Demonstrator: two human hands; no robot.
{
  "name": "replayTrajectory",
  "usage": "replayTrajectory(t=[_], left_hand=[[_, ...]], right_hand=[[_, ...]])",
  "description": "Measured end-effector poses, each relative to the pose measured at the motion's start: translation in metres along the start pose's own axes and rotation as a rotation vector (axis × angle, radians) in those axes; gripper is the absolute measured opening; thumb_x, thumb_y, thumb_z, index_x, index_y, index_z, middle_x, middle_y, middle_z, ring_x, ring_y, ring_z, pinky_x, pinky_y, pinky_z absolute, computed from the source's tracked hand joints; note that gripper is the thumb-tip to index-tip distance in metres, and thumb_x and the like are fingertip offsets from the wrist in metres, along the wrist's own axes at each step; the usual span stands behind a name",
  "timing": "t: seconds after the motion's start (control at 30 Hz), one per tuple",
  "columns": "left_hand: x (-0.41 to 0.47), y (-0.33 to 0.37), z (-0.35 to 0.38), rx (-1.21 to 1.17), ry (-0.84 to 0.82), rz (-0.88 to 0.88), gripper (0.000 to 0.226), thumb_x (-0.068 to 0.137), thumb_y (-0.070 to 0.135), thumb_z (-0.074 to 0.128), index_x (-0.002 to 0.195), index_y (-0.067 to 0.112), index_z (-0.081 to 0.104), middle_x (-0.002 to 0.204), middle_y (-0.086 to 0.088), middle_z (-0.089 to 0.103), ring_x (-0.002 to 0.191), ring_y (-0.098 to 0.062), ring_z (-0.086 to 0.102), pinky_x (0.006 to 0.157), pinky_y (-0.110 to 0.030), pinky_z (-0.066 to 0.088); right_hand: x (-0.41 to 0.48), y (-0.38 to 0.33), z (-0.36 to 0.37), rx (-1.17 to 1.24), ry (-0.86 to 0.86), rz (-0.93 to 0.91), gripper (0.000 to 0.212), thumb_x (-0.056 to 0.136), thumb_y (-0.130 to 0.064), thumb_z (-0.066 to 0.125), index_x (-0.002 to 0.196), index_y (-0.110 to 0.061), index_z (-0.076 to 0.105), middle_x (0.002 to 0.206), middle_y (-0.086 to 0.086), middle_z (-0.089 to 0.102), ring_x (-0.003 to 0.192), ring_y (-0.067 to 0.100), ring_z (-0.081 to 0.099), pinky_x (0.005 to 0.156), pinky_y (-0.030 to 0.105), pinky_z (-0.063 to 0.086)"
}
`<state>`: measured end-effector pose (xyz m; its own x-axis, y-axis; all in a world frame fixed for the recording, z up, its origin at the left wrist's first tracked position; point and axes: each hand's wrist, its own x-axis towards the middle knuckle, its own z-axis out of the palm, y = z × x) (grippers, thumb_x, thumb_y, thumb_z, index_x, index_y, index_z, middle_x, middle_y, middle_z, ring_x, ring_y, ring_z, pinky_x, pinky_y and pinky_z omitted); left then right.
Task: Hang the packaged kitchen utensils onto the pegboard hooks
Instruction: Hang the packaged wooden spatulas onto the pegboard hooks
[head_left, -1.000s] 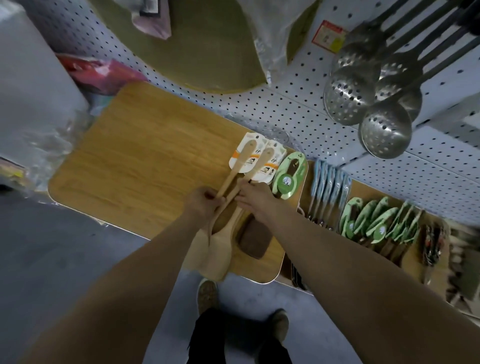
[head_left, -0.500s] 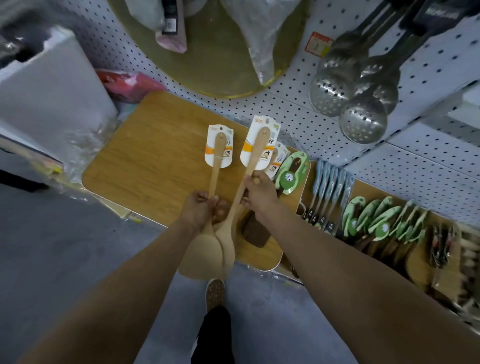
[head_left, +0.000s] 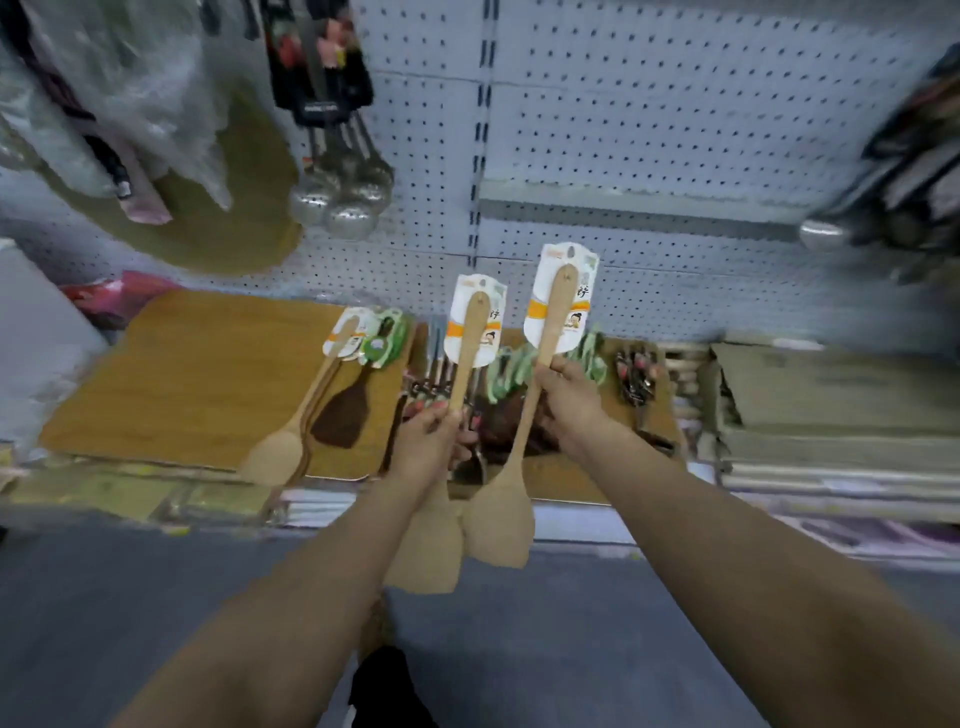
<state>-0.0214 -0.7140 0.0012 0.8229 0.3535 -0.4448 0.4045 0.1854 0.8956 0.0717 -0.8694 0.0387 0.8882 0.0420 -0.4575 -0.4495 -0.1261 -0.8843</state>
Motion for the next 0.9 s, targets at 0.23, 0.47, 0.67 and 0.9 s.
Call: replayTrajectory(t=[0.23,0.47,0.67,0.9], left_hand=[[-0.086,0.043,0.205,-0.009,-0.129,0.184,0.016,0.100,0.020,0.057,0.099,0.007,0.066,0.077,-0.004,0.072,0.046,-0.008,0.055,0.042,-0.020,0.042],[-0.133,0.092,0.346,0.030,-0.301,0.312,0.009,0.098,0.024,0.061,0.103,0.016,0.064,0.084,-0.008,0.076,0.049,-0.007,0.059,0.049,-0.022,0.050],[-0.134,0.108,0.457,-0.048,-0.393,0.312,0.014,0.098,0.014,0.059,0.108,0.005,0.062,0.088,-0.007,0.075,0.067,-0.009,0.067,0.062,-0.023,0.054],[-0.127,0.128,0.583,-0.051,-0.424,0.344,0.014,0.097,0.020,0.062,0.099,0.006,0.065,0.083,-0.004,0.074,0.059,-0.007,0.060,0.052,-0.019,0.047]], right_hand=[[-0.063,-0.043,-0.223,0.185,0.232,-0.159,0.018,0.101,-0.033,0.057,0.091,-0.025,0.071,0.081,0.003,0.064,0.062,0.017,0.057,0.053,0.027,0.044],[-0.091,-0.072,-0.377,0.372,0.439,-0.286,0.016,0.096,-0.033,0.067,0.093,-0.018,0.071,0.080,0.000,0.061,0.076,0.018,0.055,0.064,0.030,0.048],[-0.065,-0.083,-0.487,0.369,0.545,-0.331,0.019,0.096,-0.034,0.066,0.103,-0.017,0.071,0.083,0.000,0.063,0.077,0.018,0.057,0.065,0.032,0.047],[-0.026,-0.113,-0.603,0.343,0.572,-0.312,0.011,0.099,-0.027,0.064,0.097,-0.016,0.067,0.077,0.002,0.060,0.070,0.019,0.054,0.061,0.031,0.047]])
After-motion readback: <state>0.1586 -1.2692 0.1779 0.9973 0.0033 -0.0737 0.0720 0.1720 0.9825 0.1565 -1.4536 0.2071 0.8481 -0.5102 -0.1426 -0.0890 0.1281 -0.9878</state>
